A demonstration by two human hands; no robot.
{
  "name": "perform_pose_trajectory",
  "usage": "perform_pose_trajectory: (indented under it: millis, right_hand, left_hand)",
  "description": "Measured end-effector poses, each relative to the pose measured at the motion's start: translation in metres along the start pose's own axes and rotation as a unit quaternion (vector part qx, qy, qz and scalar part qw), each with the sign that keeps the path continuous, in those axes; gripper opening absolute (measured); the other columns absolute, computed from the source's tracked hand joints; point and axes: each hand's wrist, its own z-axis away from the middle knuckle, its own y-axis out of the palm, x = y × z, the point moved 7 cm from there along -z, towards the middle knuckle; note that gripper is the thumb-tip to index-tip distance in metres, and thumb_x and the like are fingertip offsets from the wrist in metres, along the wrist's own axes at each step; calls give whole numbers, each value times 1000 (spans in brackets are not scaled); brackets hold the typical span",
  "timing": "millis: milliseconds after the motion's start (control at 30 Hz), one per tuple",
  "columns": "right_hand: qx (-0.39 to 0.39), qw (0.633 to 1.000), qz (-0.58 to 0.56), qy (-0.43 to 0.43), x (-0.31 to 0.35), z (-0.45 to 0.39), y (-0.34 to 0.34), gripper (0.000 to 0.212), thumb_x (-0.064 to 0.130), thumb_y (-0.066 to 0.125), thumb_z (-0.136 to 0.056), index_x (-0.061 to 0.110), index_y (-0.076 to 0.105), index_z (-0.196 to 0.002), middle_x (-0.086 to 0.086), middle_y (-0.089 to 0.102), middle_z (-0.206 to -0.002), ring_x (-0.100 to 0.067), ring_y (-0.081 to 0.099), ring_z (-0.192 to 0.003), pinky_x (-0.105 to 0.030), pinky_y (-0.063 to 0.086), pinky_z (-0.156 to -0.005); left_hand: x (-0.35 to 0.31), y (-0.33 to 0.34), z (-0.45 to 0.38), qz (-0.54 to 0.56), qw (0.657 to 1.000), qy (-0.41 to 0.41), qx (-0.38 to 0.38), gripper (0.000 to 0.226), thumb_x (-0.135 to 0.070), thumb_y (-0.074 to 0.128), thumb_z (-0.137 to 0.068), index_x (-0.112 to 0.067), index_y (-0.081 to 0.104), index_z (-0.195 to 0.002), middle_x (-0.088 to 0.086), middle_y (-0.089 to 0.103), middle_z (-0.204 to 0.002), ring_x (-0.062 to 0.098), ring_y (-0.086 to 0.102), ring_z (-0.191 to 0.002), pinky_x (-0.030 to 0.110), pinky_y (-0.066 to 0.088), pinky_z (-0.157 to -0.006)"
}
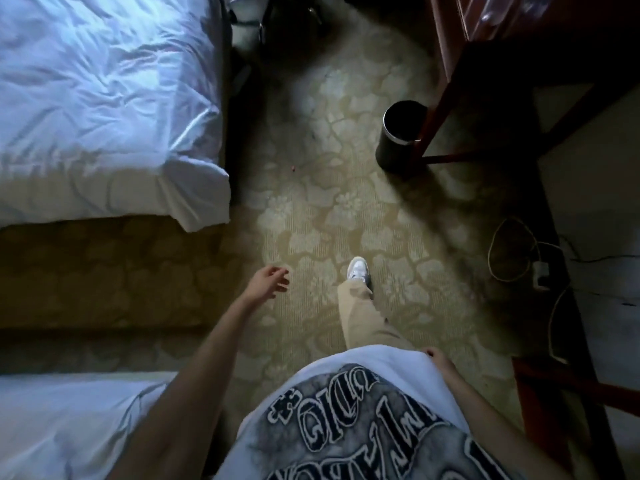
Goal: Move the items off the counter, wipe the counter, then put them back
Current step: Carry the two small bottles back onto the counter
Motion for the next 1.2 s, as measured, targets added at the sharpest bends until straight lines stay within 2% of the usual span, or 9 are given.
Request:
perform_pose_trajectory:
  millis: [67,200,433,567,667,767,933,1067,1200]
  right_hand:
    - [35,999,34,10,70,-30,-25,26,18,42,-100,11,57,-120,-19,56,-125,-33,54,-110,-39,38,-90]
    - [10,997,34,-65,236,-68,-92,18,17,46,-97,8,58,-87,-13,59,-86,-28,58,-81,-33,39,-75]
    - [-17,984,-35,-175,501,-115,-204,23,27,47,-99,10,61,-106,-7,65,-98,-24,63,-90,-27,41,-62]
    - [-37,982,-77,-168,569,-160,-238,20,28,50,-98,14,62,-107,-8,69,-104,-24,66,-95,-22,39,-59]
    - [-63,985,-124,-101,577,-186,-257,13,22,49,-98,15,60,-99,-11,67,-99,-19,62,-80,-22,37,-54]
    - [-81,972,-216,-34,572,-193,-270,12,17,48,-98,11,56,-93,-17,64,-97,-16,56,-69,-22,35,-52]
    - [-209,902,-378,-25,600,-188,-333,4,16,53,-96,13,55,-97,-20,65,-110,-28,62,-87,-24,43,-63]
    - [-393,770,-501,-42,620,-163,-405,44,22,69,-87,7,49,-123,-10,58,-115,-22,58,-99,-16,45,-76]
    - [-457,688,-559,-66,625,-167,-463,78,21,82,-74,12,35,-135,-3,42,-130,-14,48,-114,-27,45,-92]
  left_hand:
    - [-7,-12,-40,34,999,-30,-10,20,-26,45,-102,-12,60,-107,5,66,-93,20,64,-78,28,45,-64]
    - [-15,-33,-78,75,984,-158,-34,18,-24,50,-99,-10,60,-106,10,65,-87,22,61,-68,26,41,-61]
    - [-96,-81,-159,125,971,-192,-64,12,-10,50,-98,-1,58,-99,10,58,-74,17,50,-56,21,39,-45]
    - [-174,-118,-252,105,978,-173,-42,15,-15,50,-99,-3,59,-100,12,61,-78,20,57,-59,25,40,-52]
    - [-254,-146,-333,59,988,-141,-13,17,-18,50,-99,-4,59,-101,12,61,-81,22,57,-64,26,41,-59]
    - [-352,-167,-400,9,995,-97,19,11,-19,50,-99,-12,56,-94,7,59,-76,17,54,-58,21,35,-52]
    - [-536,-163,-483,-99,990,25,99,12,-20,52,-100,-9,55,-100,10,62,-82,12,54,-54,16,36,-40]
    - [-672,-92,-509,-230,935,159,216,38,-42,69,-86,-19,60,-115,8,69,-110,17,66,-89,22,49,-65]
    - [-790,0,-491,-264,867,319,279,82,-57,82,-62,-21,54,-130,-3,57,-122,9,61,-106,25,54,-83]
